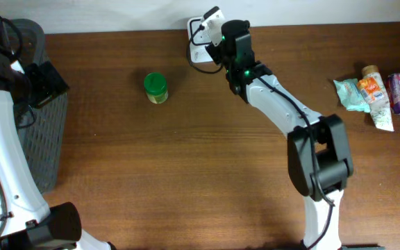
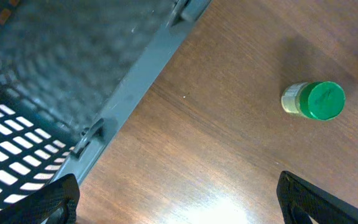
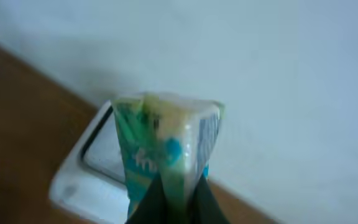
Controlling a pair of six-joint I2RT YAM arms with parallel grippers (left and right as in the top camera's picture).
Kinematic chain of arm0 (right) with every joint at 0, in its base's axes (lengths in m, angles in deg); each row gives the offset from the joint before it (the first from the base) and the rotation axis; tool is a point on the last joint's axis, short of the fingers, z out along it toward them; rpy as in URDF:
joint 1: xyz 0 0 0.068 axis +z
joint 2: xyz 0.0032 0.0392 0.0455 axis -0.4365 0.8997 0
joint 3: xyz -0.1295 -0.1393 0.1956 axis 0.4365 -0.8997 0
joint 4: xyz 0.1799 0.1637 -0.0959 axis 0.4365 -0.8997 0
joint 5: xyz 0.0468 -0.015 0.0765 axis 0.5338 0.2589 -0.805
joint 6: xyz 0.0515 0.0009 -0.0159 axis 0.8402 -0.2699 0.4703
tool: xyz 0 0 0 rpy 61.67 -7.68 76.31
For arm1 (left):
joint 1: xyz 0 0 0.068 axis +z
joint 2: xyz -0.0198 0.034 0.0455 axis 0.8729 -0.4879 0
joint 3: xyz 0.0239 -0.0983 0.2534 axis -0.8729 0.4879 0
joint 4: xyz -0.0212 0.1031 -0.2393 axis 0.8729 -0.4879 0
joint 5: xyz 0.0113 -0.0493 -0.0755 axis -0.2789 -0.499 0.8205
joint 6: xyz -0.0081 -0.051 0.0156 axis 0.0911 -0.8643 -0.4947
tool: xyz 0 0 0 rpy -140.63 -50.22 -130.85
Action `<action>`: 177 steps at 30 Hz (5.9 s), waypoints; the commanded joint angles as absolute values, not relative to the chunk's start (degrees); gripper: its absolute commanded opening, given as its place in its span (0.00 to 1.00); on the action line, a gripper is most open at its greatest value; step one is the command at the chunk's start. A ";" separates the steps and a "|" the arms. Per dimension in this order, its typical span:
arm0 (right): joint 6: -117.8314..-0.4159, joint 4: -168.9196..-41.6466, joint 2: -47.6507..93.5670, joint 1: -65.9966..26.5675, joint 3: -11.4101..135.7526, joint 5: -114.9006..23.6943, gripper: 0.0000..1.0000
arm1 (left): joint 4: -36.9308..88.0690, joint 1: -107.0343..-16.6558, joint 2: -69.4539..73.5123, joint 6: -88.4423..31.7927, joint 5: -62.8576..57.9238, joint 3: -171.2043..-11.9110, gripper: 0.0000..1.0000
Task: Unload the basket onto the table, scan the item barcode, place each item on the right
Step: 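Raise the teal box and hold it in front of the scanner, then carry the teal box right and drop it on the pile, then reach the right gripper left to the green-lidded jar, then lower the right gripper over the jar lid and grasp it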
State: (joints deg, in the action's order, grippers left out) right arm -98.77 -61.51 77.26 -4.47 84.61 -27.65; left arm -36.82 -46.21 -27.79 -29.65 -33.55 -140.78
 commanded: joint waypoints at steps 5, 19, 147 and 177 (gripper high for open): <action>-104.45 -47.64 83.88 -4.56 85.02 -31.58 0.06 | -36.95 -45.99 -26.59 -30.43 -33.98 -140.71 0.99; -110.29 -68.97 88.15 -5.32 99.91 -33.99 0.06 | -36.95 -45.99 -26.59 -30.41 -33.98 -140.71 0.99; -50.53 -124.18 88.93 9.17 111.99 -23.80 0.54 | -36.95 -45.99 -26.59 -30.41 -33.98 -140.71 0.99; -65.42 -129.10 86.27 5.19 110.70 -44.41 0.99 | -36.95 -45.99 -26.59 -30.41 -33.98 -140.71 0.99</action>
